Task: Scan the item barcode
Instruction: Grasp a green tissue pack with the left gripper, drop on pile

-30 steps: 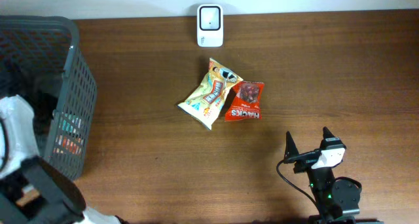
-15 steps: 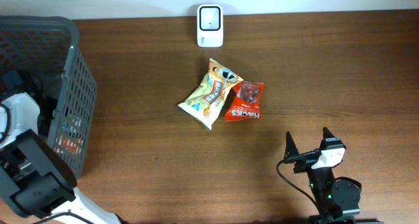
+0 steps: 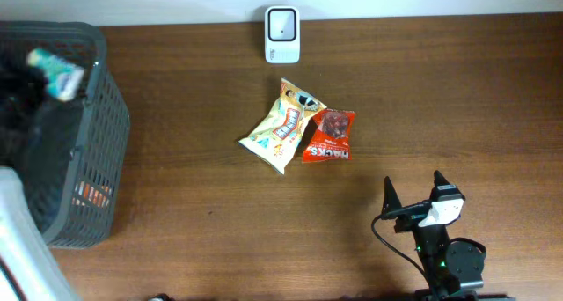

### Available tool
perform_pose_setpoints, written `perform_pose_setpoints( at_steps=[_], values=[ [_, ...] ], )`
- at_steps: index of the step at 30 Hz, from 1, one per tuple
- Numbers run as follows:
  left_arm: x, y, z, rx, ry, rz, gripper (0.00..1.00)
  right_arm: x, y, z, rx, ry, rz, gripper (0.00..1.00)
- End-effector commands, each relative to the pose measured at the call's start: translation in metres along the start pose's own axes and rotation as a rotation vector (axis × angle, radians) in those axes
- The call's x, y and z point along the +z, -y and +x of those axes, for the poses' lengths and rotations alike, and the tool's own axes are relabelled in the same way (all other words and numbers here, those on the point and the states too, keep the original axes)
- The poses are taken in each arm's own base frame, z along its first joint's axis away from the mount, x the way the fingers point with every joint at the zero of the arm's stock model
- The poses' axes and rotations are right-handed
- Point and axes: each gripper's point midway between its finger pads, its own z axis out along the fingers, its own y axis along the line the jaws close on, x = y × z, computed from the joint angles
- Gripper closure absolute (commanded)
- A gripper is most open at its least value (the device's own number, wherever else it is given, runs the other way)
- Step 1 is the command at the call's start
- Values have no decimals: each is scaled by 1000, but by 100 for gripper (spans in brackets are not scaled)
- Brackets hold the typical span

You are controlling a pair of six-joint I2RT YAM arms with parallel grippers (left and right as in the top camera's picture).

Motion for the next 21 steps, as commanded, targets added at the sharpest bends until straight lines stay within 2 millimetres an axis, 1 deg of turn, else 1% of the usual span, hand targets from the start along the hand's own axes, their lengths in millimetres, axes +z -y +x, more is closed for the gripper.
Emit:
perform_pose_setpoints(
  at_steps=[1, 2, 3, 4, 5, 6, 7, 8, 9, 10, 11, 12, 13, 15, 17, 19, 20, 21],
  values=[
    [-1, 72, 57, 124, -139, 179, 100, 0, -1, 3, 4, -3, -1, 2],
    [5, 93, 82, 171, -202, 217, 100, 0, -1, 3, 4, -3, -1, 2],
    [13, 117, 115, 250, -282, 262, 100, 0, -1, 3, 4, -3, -1, 2],
    [24, 140, 155, 363, -370, 310, 100, 0, -1, 3, 4, -3, -1, 2],
    [43, 156, 197, 475, -439, 308, 100, 0, -1, 3, 4, -3, -1, 2],
    [61, 157, 216, 536, -443, 250, 100, 0, -1, 3, 4, -3, -1, 2],
    [93, 151, 237, 642, -399, 112, 100, 0, -1, 3, 4, -3, -1, 2],
    [120, 142, 259, 711, -392, 6, 100, 0, -1, 3, 4, -3, -1, 2],
    [138, 138, 289, 748, -455, -16, 100, 0, -1, 3, 4, -3, -1, 2],
    [156, 132, 332, 777, -565, -16, 100, 0, -1, 3, 4, -3, -1, 2],
    [166, 130, 357, 792, -619, -6, 100, 0, -1, 3, 4, -3, -1, 2],
    [182, 130, 382, 835, -641, 7, 100, 0, -1, 3, 4, -3, -1, 2],
    [195, 131, 399, 865, -649, 20, 100, 0, -1, 3, 4, -3, -1, 1],
    [204, 132, 429, 888, -681, 42, 100, 0, -1, 3, 4, -3, -1, 2],
    [202, 133, 448, 917, -698, 53, 99, 0, -1, 3, 4, -3, -1, 2],
    [195, 138, 460, 960, -706, 77, 95, 0, -1, 3, 4, -3, -1, 2],
    [196, 139, 461, 965, -699, 77, 92, 0, -1, 3, 4, -3, -1, 2],
    [197, 140, 461, 964, -695, 81, 76, 0, -1, 3, 4, -3, -1, 2]
  ],
)
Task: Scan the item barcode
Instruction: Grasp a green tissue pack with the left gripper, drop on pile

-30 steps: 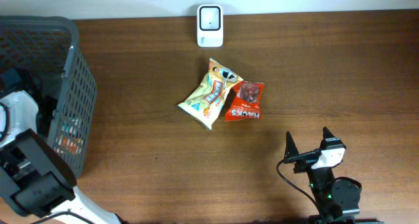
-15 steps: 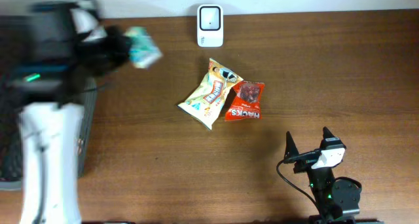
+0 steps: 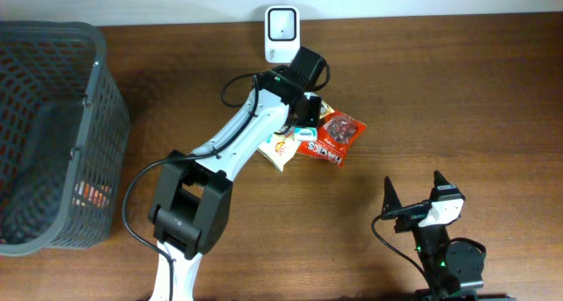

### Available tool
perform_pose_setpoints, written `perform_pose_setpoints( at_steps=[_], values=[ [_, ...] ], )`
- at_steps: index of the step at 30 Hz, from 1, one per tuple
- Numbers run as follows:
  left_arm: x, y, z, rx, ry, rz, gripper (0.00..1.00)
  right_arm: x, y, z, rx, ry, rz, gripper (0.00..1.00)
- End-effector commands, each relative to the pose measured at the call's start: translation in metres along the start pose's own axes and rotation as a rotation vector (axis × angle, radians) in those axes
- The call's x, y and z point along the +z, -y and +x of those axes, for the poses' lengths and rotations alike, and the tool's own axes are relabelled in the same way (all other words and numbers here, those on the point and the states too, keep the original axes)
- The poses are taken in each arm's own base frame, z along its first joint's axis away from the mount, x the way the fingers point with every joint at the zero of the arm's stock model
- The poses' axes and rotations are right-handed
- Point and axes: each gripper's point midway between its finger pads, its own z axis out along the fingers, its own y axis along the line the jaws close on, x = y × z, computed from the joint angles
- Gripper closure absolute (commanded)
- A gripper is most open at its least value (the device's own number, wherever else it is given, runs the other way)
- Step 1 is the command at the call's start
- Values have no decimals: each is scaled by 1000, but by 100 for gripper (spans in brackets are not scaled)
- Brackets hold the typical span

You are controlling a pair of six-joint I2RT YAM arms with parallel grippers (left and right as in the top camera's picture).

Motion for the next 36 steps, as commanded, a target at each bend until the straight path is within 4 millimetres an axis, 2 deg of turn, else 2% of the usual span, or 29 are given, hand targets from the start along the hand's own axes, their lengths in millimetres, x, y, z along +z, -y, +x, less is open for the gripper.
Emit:
perform_pose_setpoints(
  at_steps=[1, 2, 4, 6, 7, 8, 9, 10, 11, 12, 14, 16, 18, 20, 23, 25, 28, 29, 30, 31, 32, 33, 35, 36],
  values=[
    [6, 3, -1, 42, 7, -5, 52, 0, -1, 3, 4, -3, -1, 2],
    [4, 2, -5, 101, 22, -17, 34, 0, -1, 3, 4, -3, -1, 2],
    [-11, -1, -19, 160, 55, -51, 29, 0, -1, 3, 5, -3, -1, 2],
    [-80, -19, -57, 125, 155, -123, 3, 0, -1, 3, 5, -3, -1, 2],
    [-112, -24, -71, 104, 208, -119, 3, 0, -1, 3, 4, -3, -1, 2],
    [-136, -30, -79, 81, 246, -116, 22, 0, -1, 3, 4, -3, -1, 2],
    [-148, -38, -82, 26, 266, -113, 39, 0, -1, 3, 4, -3, -1, 2],
    [-148, -43, -77, -42, 244, -111, 78, 0, -1, 3, 5, -3, -1, 2],
    [-138, -44, -68, -56, 202, -103, 94, 0, -1, 3, 4, -3, -1, 2],
    [-117, -38, -54, -48, 133, -74, 99, 0, -1, 3, 4, -3, -1, 2],
    [-67, -17, -25, -18, 5, -12, 100, 0, -1, 3, 4, -3, -1, 2],
    [-22, -2, -7, 18, -71, -19, 100, 0, -1, 3, 5, -3, -1, 2],
    [17, 2, 9, 35, -130, -34, 100, 0, -1, 3, 4, -3, -1, 2],
    [38, -2, 20, 36, -175, -50, 100, 0, -1, 3, 5, -3, -1, 2],
    [38, 2, 10, 36, -141, -38, 100, 0, -1, 3, 4, -3, -1, 2],
    [17, -3, -16, 12, -80, -26, 98, 0, -1, 3, 5, -3, -1, 2],
    [-30, -26, -50, -44, -12, -27, 94, 0, -1, 3, 4, -3, -1, 2],
    [-43, -35, -57, -64, -1, -31, 84, 0, -1, 3, 4, -3, -1, 2],
    [-59, -47, -60, -87, -5, -42, 81, 0, -1, 3, 4, -3, -1, 2],
    [-83, -63, -60, -116, -14, -60, 84, 0, -1, 3, 5, -3, -1, 2],
    [-111, -77, -65, -143, 11, -65, 83, 0, -1, 3, 5, -3, -1, 2],
    [-147, -91, -73, -175, 66, -66, 79, 0, -1, 3, 5, -3, -1, 2],
    [-228, -121, -83, -236, 217, -73, 61, 0, -1, 3, 4, -3, -1, 2],
    [-264, -141, -85, -269, 297, -108, 24, 0, -1, 3, 4, -3, -1, 2]
  ],
)
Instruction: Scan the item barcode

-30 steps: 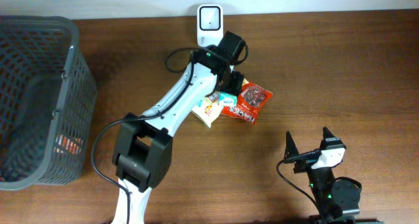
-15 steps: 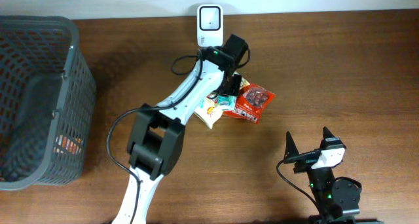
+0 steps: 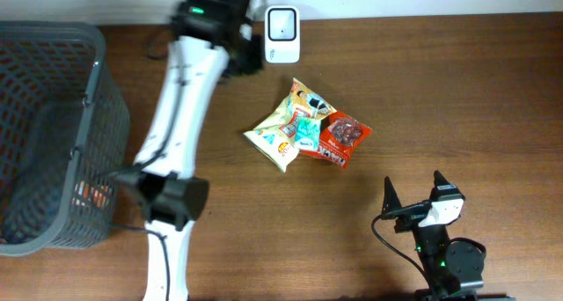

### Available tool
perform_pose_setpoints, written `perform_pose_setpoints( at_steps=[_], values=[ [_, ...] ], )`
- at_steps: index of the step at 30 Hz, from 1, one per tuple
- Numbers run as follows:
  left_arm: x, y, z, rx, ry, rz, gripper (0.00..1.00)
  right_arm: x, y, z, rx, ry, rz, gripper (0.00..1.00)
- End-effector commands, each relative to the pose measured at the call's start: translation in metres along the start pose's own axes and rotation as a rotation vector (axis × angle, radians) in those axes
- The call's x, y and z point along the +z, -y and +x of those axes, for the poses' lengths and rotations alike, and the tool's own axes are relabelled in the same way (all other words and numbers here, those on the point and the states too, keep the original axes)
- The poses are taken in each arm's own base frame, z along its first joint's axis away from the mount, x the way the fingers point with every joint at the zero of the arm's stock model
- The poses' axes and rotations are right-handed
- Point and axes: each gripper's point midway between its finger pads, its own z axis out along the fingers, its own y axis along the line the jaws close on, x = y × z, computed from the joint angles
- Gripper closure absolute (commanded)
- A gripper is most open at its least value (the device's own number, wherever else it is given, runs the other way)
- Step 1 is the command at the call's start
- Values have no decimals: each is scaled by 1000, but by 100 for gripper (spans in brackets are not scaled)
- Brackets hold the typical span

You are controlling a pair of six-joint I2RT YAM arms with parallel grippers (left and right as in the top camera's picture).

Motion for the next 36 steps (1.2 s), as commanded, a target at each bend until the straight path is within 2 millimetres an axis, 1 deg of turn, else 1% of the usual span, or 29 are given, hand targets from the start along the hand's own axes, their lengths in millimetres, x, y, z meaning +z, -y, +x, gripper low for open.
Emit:
perform_pose_setpoints(
  at_steps=[1, 2, 3, 4, 5, 6, 7, 8, 9, 10, 11, 12, 13, 14, 16, 17, 18, 20, 22, 23, 25, 26, 27, 29, 31, 33, 34, 35, 36],
  values=[
    [-147, -66, -33, -123, 348, -33, 1, 0, -1, 3, 4, -2, -1, 2],
    [-182, -102, -33, -194, 427, -64, 1, 0, -1, 3, 5, -2, -1, 2],
    [-208, -143, -25, -276, 466, -112, 1, 0, -1, 3, 4, -2, -1, 2],
    [-224, -192, -7, -436, 464, -180, 1, 0, -1, 3, 4, -3, -1, 2],
    [-230, -226, 3, -552, 466, -220, 1, 0, -1, 3, 4, -3, -1, 2],
    [-235, -267, 14, -677, 471, -254, 1, 0, -1, 3, 4, -2, -1, 2],
    [-236, -296, 25, -785, 463, -287, 1, 0, -1, 3, 4, -2, -1, 2],
    [-230, -320, 37, -855, 426, -294, 1, 0, -1, 3, 5, -3, -1, 2],
    [-217, -335, 48, -906, 367, -278, 1, 0, -1, 3, 4, -2, -1, 2],
    [-199, -352, 65, -966, 286, -292, 1, 0, -1, 3, 4, -2, -1, 2],
    [-187, -362, 78, -1010, 229, -303, 1, 0, -1, 3, 5, -2, -1, 2],
    [-164, -376, 97, -1095, 141, -314, 1, 0, -1, 3, 4, -3, -1, 2],
    [-146, -385, 106, -1119, 93, -318, 1, 0, -1, 3, 4, -3, -1, 2],
    [-123, -394, 115, -1159, 51, -321, 1, 0, -1, 3, 5, -2, -1, 2],
    [-92, -404, 125, -1181, 8, -323, 1, 0, -1, 3, 4, -2, -1, 2],
    [-68, -404, 134, -1191, -36, -317, 1, 0, -1, 3, 4, -3, -1, 2],
    [-50, -401, 142, -1202, -74, -315, 1, 0, -1, 3, 4, -2, -1, 2],
    [-6, -381, 162, -1196, -179, -270, 1, 0, -1, 3, 4, -2, -1, 2],
    [24, -366, 173, -1171, -224, -247, 1, 0, -1, 3, 4, -3, -1, 2],
    [37, -362, 175, -1156, -226, -244, 1, 0, -1, 3, 4, -2, -1, 2],
    [52, -357, 185, -1146, -247, -244, 1, 0, -1, 3, 5, -2, -1, 2],
    [56, -356, 188, -1146, -251, -246, 2, 0, -1, 3, 5, -2, -1, 2],
    [58, -360, 195, -1156, -258, -282, 5, 0, -1, 3, 4, -3, -1, 2],
    [59, -368, 212, -1161, -283, -377, 6, 0, -1, 3, 4, -3, -1, 2],
    [62, -372, 219, -1158, -287, -410, 11, 0, -1, 3, 4, -3, -1, 2],
    [64, -373, 221, -1157, -286, -416, 31, 0, -1, 3, 5, -2, -1, 2],
    [64, -373, 220, -1157, -281, -415, 43, 0, -1, 3, 4, -2, -1, 2],
    [64, -374, 220, -1156, -279, -415, 78, 0, -1, 3, 4, -3, -1, 2],
    [64, -373, 220, -1157, -280, -414, 100, 0, -1, 3, 4, -2, -1, 2]
  ],
)
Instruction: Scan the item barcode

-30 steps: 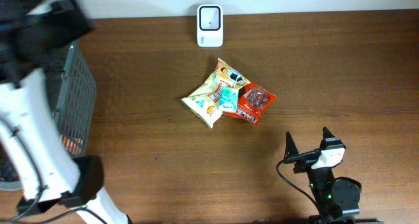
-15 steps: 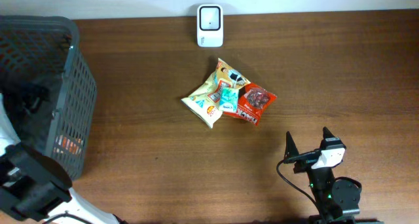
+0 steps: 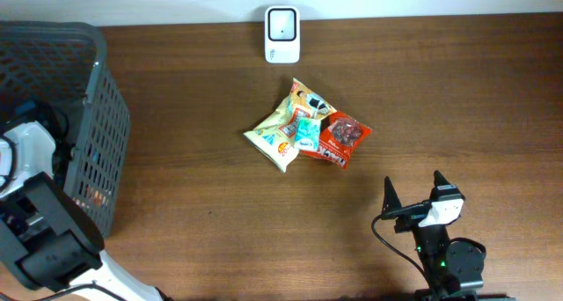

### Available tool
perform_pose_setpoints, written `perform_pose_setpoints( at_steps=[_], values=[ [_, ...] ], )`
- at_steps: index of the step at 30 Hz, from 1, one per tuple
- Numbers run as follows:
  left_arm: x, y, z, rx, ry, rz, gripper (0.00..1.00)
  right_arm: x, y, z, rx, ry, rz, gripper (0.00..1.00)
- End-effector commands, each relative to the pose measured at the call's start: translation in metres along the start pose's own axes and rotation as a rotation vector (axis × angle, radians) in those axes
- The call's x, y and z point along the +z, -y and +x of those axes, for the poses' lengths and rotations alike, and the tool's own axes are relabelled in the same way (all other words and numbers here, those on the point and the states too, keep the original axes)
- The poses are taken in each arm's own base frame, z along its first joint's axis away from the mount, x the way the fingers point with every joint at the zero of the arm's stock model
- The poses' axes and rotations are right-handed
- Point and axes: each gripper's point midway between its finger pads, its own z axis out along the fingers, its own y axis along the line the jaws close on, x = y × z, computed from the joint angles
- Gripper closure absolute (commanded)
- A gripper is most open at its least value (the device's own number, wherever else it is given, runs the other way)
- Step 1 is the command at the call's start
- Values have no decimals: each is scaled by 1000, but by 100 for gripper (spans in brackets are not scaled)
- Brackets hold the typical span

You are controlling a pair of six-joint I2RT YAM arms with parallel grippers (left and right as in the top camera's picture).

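The white barcode scanner point(image 3: 281, 34) stands at the table's back edge. In front of it lies a pile of snack packs: a yellow pack point(image 3: 280, 130), a small teal pack point(image 3: 306, 130) on top, and a red pack point(image 3: 342, 138). My left arm point(image 3: 22, 156) reaches into the dark mesh basket point(image 3: 97, 134) at the far left. Its gripper is lost against the dark basket, so its state does not show. My right gripper point(image 3: 413, 187) rests open at the front right, nothing between its fingers, well clear of the pile.
The basket fills the left edge of the table and holds an orange item point(image 3: 88, 195) at its bottom. Bare wood lies between the basket and the pile, and to the right of the pile.
My left arm was stretched toward the back, just left of the scanner; now it is over the basket at the far left. The pile and my right arm have not moved.
First my left gripper was above the basket with a small teal pack, and two packs lay on the table. Then it was at the pile with the teal pack, and the red pack had shifted. Later the teal pack lay on the pile, the arm by the scanner, now at the basket.
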Motion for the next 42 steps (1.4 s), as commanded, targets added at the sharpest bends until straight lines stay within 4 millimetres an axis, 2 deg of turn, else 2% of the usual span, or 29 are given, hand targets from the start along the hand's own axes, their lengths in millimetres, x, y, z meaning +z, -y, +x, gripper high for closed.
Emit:
perform_pose_setpoints(
  at_steps=[1, 3, 5, 7, 9, 10, 12, 13, 14, 15, 16, 18, 20, 21, 22, 23, 24, 26, 28, 30, 33, 35, 38, 39, 40, 41, 42],
  values=[
    [2, -1, 4, 4, -10, 2, 100, 0, -1, 3, 5, -3, -1, 2],
    [0, -2, 8, 6, -26, -1, 100, 0, -1, 3, 4, -3, -1, 2],
    [-23, 7, 3, 50, -2, 59, 100, 0, -1, 3, 4, -3, -1, 2],
    [-92, 41, -9, 175, 100, 295, 100, 0, -1, 3, 5, -3, -1, 2],
    [-149, 52, -10, 213, 195, 438, 100, 0, -1, 3, 4, -3, -1, 2],
    [-214, 54, -2, 239, 310, 585, 100, 0, -1, 3, 5, -3, -1, 2],
    [-292, 50, 18, 293, 487, 770, 100, 0, -1, 3, 4, -3, -1, 2],
    [-317, 46, 29, 314, 553, 816, 100, 0, -1, 3, 4, -3, -1, 2],
    [-348, 44, 53, 396, 643, 869, 100, 0, -1, 3, 4, -3, -1, 2],
    [-362, 51, 79, 517, 682, 894, 100, 0, -1, 3, 5, -3, -1, 2],
    [-364, 58, 91, 571, 683, 904, 100, 0, -1, 3, 4, -3, -1, 2],
    [-360, 91, 145, 753, 613, 955, 100, 0, -1, 3, 5, -3, -1, 2],
    [-349, 135, 207, 945, 520, 1008, 100, 0, -1, 3, 4, -3, -1, 2],
    [-336, 162, 244, 1060, 469, 1014, 100, 0, -1, 3, 4, -3, -1, 2],
    [-317, 184, 274, 1145, 421, 997, 100, 0, -1, 3, 5, -3, -1, 2],
    [-302, 199, 295, 1198, 377, 986, 100, 0, -1, 3, 5, -3, -1, 2],
    [-267, 226, 329, 1277, 299, 949, 100, 0, -1, 3, 4, -3, -1, 2],
    [-213, 252, 366, 1356, 209, 870, 100, 0, -1, 3, 4, -3, -1, 2],
    [-158, 273, 374, 1380, 208, 742, 100, 0, -1, 3, 5, -3, -1, 2],
    [-107, 288, 363, 1388, 280, 586, 100, 0, -1, 3, 4, -3, -1, 2],
    [-59, 289, 375, 1416, 182, 524, 100, 0, -1, 3, 5, -3, -1, 2],
    [-49, 285, 394, 1448, 104, 546, 100, 0, -1, 3, 5, -3, -1, 2],
    [-53, 290, 411, 1477, 121, 582, 100, 0, -1, 3, 4, -3, -1, 2],
    [-54, 292, 412, 1479, 127, 591, 97, 0, -1, 3, 4, -3, -1, 2],
    [-55, 293, 412, 1479, 130, 595, 94, 0, -1, 3, 4, -3, -1, 2],
    [-55, 294, 409, 1473, 139, 592, 74, 0, -1, 3, 4, -3, -1, 2],
    [-53, 296, 400, 1459, 175, 567, 72, 0, -1, 3, 4, -3, -1, 2]
  ],
)
